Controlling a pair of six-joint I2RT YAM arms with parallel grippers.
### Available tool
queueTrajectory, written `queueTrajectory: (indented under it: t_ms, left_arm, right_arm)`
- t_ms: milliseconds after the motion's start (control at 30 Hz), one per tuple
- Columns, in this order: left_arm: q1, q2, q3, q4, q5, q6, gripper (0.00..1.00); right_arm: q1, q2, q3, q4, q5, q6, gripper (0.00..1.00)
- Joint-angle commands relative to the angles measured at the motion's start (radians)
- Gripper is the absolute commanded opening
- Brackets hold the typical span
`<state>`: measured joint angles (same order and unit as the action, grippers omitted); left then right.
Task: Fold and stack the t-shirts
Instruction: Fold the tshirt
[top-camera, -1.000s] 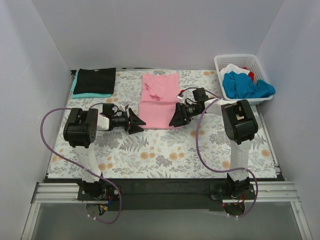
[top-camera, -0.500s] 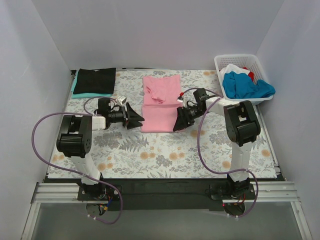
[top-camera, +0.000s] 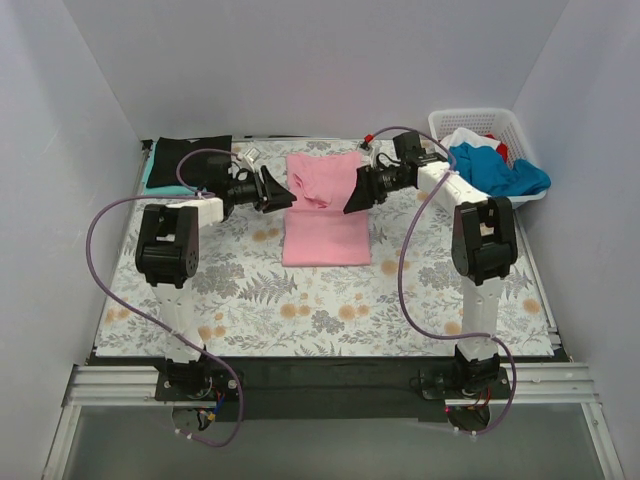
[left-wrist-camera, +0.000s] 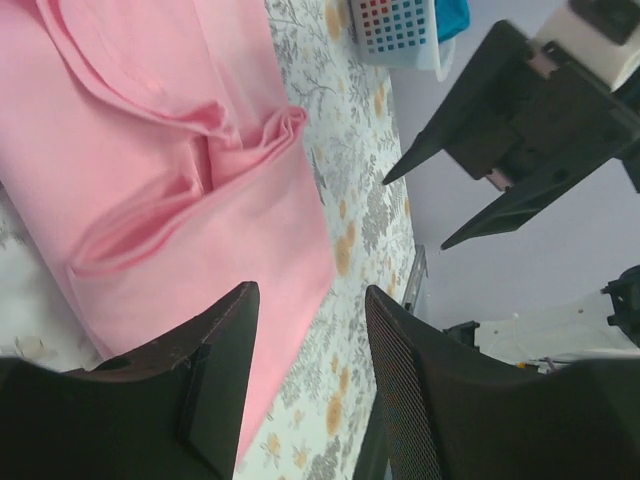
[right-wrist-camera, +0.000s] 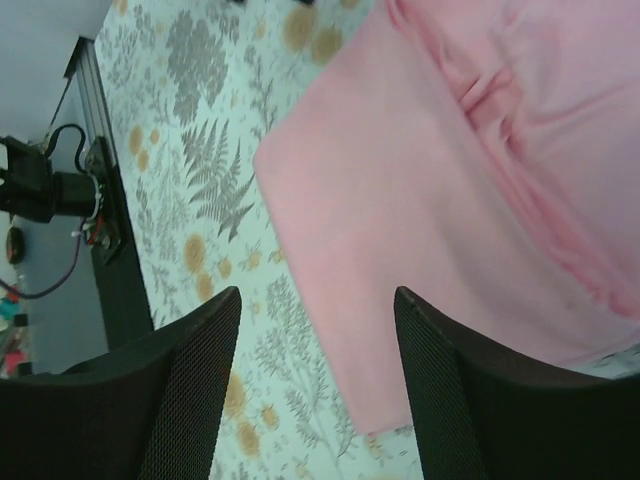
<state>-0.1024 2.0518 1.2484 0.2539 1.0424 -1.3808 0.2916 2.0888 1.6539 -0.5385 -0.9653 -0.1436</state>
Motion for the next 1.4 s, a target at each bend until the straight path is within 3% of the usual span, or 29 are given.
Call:
queueTrajectory:
  t_ms: [0, 133, 300, 633, 767, 933, 1033, 1067, 1167, 1200, 1367]
  left_arm:
    - [-0.020, 0.077, 0.090, 0.036, -0.036, -0.012, 0.45]
    - [-0.039, 0.143, 0.147, 0.059, -0.036, -0.023, 0.43]
    - [-0.045, 0.203, 0.169, 0.074, -0.065, -0.020, 0.43]
    - [0.001, 0.298, 0.140, 0.094, -0.102, -0.099, 0.42]
    - [0.021, 0.233, 0.102, 0.093, -0.032, -0.094, 0.45]
    - [0.021, -0.011, 0.091, -0.108, -0.005, 0.187, 0.52]
    - [0.018, -0.149, 0.050, -0.296, -0.019, 0.498, 0.54]
    - [0.015, -0.177, 0.028, -0.386, -0.031, 0.670, 0.54]
    - [-0.014, -0.295, -0.067, -0.526, -0.090, 0.953, 0.52]
    - [-0.025, -0.323, -0.093, -0.551, -0.105, 1.123, 0.52]
    - [-0.114, -0.449, -0.279, -0.556, -0.209, 1.416, 0.50]
  right_arm:
    - [-0.019, 0.109, 0.098, 0.040, -0.010, 0.050, 0.65]
    - [-0.025, 0.192, 0.167, 0.064, -0.003, 0.073, 0.53]
    - [-0.040, 0.276, 0.184, 0.123, 0.002, 0.101, 0.46]
    - [-0.108, 0.312, 0.121, 0.196, 0.019, 0.136, 0.45]
    - [-0.114, 0.193, 0.081, 0.172, 0.020, 0.125, 0.47]
    - [-0.111, -0.001, 0.029, 0.020, 0.042, -0.037, 0.49]
    - [-0.088, -0.119, -0.022, -0.085, 0.161, -0.268, 0.49]
    - [-0.079, -0.180, -0.046, -0.090, 0.199, -0.377, 0.49]
    - [-0.022, -0.290, -0.192, -0.087, 0.348, -0.542, 0.50]
    - [0.010, -0.312, -0.242, -0.084, 0.399, -0.620, 0.50]
    - [0.092, -0.365, -0.333, -0.048, 0.473, -0.735, 0.51]
